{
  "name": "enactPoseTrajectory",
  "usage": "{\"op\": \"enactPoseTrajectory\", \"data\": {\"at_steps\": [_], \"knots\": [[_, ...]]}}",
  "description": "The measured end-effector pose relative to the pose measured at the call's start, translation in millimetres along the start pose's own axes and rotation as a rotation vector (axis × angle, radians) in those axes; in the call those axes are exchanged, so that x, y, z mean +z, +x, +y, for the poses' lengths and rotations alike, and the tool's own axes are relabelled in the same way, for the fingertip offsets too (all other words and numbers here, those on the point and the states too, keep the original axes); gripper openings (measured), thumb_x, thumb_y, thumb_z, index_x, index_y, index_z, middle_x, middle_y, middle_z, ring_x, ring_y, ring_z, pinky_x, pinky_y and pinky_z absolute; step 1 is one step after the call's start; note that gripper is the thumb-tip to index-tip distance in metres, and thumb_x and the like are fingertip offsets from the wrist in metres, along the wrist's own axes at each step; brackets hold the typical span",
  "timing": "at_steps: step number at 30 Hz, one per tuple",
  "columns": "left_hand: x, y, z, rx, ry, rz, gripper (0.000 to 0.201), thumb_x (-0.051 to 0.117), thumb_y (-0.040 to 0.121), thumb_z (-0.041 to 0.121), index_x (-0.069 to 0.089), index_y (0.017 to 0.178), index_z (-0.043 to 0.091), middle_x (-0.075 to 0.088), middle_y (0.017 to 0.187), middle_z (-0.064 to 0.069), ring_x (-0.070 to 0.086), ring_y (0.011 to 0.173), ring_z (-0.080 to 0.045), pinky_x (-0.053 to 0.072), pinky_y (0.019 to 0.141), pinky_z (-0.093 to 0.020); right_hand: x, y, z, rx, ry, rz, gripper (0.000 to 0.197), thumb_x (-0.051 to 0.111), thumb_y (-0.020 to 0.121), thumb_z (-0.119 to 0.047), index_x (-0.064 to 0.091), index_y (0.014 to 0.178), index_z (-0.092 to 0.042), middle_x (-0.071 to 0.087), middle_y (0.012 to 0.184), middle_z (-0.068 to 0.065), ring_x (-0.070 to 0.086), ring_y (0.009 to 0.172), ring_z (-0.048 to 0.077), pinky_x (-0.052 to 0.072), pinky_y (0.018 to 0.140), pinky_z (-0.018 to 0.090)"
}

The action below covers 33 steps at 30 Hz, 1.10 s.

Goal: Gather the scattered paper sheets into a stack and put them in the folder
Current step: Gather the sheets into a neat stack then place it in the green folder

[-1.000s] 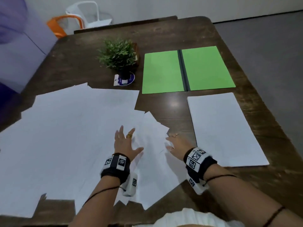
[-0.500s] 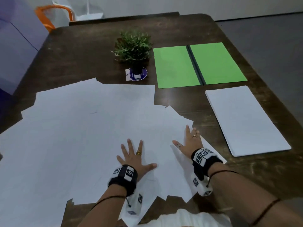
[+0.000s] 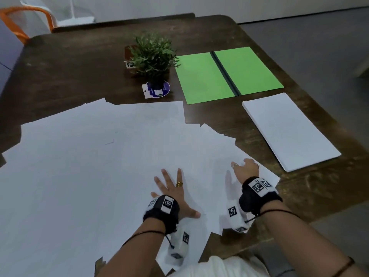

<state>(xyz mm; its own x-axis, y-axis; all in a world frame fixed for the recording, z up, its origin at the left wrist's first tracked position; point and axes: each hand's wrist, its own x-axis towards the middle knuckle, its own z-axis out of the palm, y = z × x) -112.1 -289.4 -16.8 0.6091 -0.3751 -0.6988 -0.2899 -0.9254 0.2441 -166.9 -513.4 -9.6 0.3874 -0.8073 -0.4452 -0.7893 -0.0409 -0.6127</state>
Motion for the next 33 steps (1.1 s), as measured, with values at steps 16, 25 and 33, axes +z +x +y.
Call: {"op": "enactPoseTrajectory", "data": {"at_steps": [16, 25, 33], "knots": [[4.1, 0.2, -0.6, 0.005, -0.010, 0.033, 0.154, 0.081, 0.046, 0.064, -0.047, 0.126, 0.038, -0.063, 0.123, -0.009, -0.049, 0.119, -0.044, -0.004, 0.100, -0.074, 1.9, -4.3, -2.5, 0.139, 0.132, -0.163, 0.073, 0.076, 0.076, -0.020, 0.035, 0.136, -0.010, 0.046, 0.138, 0.012, 0.047, 0.124, 0.028, 0.038, 0.097, 0.031], [15.7, -6.6, 0.6, 0.155, 0.196, 0.088, 0.148, 0.069, 0.046, 0.077, -0.044, 0.131, 0.033, -0.058, 0.131, -0.006, -0.048, 0.123, -0.037, -0.017, 0.103, -0.068, -1.1, -5.9, 7.4, 0.248, 0.354, -0.309, 0.056, 0.090, 0.048, -0.013, 0.068, 0.098, -0.001, 0.070, 0.102, 0.015, 0.066, 0.094, 0.032, 0.050, 0.094, 0.043], [6.0, -2.1, 16.1, 0.297, 0.401, 0.049, 0.115, 0.050, 0.075, 0.073, -0.018, 0.147, 0.013, -0.031, 0.150, -0.011, -0.026, 0.139, -0.034, -0.012, 0.111, -0.055, -4.1, -9.1, 2.0, -0.144, -0.168, -0.297, 0.019, 0.064, 0.086, -0.014, 0.051, 0.073, -0.018, 0.044, 0.078, -0.009, 0.045, 0.091, 0.014, 0.033, 0.075, 0.019]]}}
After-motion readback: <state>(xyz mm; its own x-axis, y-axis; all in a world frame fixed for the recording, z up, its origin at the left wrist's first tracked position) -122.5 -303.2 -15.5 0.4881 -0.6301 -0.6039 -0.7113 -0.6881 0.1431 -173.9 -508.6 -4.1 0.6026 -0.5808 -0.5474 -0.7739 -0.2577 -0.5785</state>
